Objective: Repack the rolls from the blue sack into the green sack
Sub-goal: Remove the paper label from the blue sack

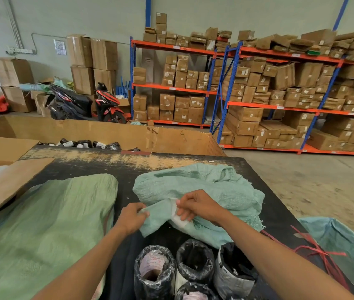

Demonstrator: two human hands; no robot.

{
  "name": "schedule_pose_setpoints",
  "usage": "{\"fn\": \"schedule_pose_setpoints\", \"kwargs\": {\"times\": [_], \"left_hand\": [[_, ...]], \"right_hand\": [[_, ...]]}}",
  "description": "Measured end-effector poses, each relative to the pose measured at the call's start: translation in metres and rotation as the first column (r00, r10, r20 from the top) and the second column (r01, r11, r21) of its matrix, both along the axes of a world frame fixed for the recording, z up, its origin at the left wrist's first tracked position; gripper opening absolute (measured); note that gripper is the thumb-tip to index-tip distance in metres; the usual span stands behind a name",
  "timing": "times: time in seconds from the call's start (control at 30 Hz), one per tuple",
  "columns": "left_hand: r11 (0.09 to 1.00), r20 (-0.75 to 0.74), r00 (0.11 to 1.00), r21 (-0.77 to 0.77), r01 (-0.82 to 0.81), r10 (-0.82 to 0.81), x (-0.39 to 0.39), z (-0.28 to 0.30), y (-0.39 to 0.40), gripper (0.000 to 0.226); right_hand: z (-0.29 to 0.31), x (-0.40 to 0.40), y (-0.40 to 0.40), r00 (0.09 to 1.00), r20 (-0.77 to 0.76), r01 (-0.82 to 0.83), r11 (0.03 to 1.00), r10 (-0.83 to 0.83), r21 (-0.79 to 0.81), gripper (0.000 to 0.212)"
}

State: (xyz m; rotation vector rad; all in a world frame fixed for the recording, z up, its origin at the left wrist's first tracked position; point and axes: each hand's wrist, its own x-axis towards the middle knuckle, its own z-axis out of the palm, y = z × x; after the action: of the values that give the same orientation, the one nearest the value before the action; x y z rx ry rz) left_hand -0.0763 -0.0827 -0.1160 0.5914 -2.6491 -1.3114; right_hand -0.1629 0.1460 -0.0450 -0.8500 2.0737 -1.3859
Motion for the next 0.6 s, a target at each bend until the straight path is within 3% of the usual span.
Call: {"fn": "schedule_pose_setpoints", "kwargs": {"times": [0.1,0.17,0.23,0.3,0.4,0.47,0.6], "left_hand": [[0.946,-0.026,0.999,0.323,-0.020,0.030,-0.001,0.019,0.007,0.016],[0.918,-0.012,0.999,0.394,-0.037,0.046,-0.003,0.025,0.006,0.016],[0.905,0.001,0.998,0.420,-0.063,0.069,-0.002,0.028,0.006,0.017],[0.875,0.011,0.993,0.472,-0.110,0.119,-0.002,0.030,0.004,0.014],[0.824,0.014,0.991,0.554,-0.120,0.135,-0.001,0.033,0.000,0.031],[0.815,0.013,0.989,0.565,-0.129,0.147,0.000,0.036,-0.002,0.042],[0.868,-0.086,0.988,0.493,-0.067,0.125,0.004,0.036,-0.003,0.014]], "right_hand": [[0.001,0.001,-0.003,1.000,0.002,-0.012,1.000,0.012,-0.029,0.032],[0.003,0.004,-0.006,1.000,-0.018,-0.025,0.999,0.024,-0.034,0.040],[0.007,0.009,-0.009,0.997,-0.074,-0.011,1.000,0.010,-0.022,0.046],[0.007,0.011,-0.012,0.969,-0.248,0.016,0.999,-0.005,0.045,0.045],[0.002,0.013,-0.014,0.812,-0.572,0.099,0.939,0.116,0.330,0.051],[-0.004,0.014,-0.019,0.689,-0.695,0.165,0.888,0.207,0.429,0.048],[-0.012,0.014,-0.027,0.657,-0.742,0.237,0.899,0.131,0.368,0.023]]}}
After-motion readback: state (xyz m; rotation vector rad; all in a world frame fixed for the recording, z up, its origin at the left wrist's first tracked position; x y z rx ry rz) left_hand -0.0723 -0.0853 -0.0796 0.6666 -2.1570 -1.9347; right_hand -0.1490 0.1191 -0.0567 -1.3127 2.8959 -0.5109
